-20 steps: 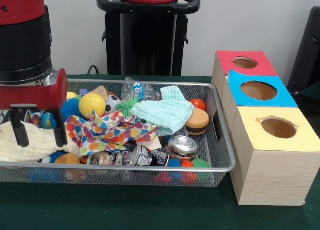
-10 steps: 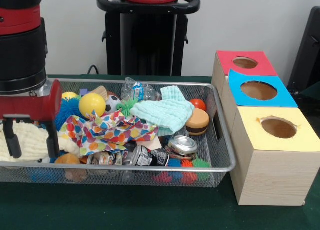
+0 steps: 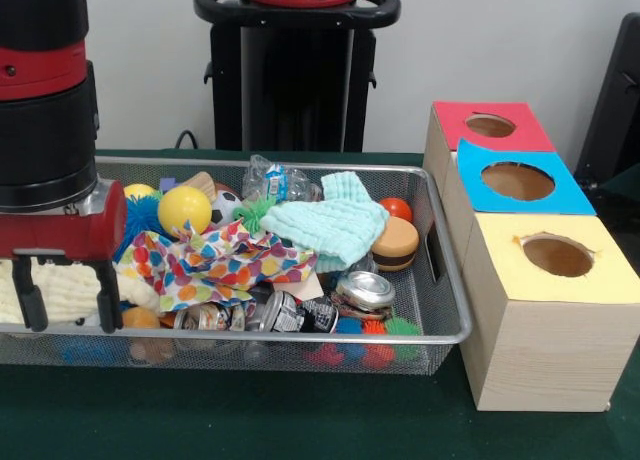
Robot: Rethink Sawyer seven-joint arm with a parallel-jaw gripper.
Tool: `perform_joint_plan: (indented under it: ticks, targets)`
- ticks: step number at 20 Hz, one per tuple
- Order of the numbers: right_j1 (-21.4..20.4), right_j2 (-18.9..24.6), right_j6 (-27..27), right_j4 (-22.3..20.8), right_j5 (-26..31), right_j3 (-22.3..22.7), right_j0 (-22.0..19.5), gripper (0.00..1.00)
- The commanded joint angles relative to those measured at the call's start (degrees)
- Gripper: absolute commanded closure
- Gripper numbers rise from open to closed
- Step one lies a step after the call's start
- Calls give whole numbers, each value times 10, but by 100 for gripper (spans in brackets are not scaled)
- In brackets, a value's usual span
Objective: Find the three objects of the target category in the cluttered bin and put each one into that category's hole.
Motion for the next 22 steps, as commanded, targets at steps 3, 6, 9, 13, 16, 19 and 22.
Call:
perform_joint_plan:
  ticks: [3,6,9,13,16,19,22]
  targets:
    - [5,48,-75,-19,-16,58,-13,0]
    - [4,48,-75,-19,-14,57,-13,0]
    - [2,48,-77,-18,-9,56,-14,0]
    - [0,49,-81,-18,-5,55,-15,0]
    - [2,49,-82,-18,-1,51,-14,0]
    - [-10,46,-78,-15,7,60,-14,0]
    - [-26,43,-75,-12,17,70,-13,0]
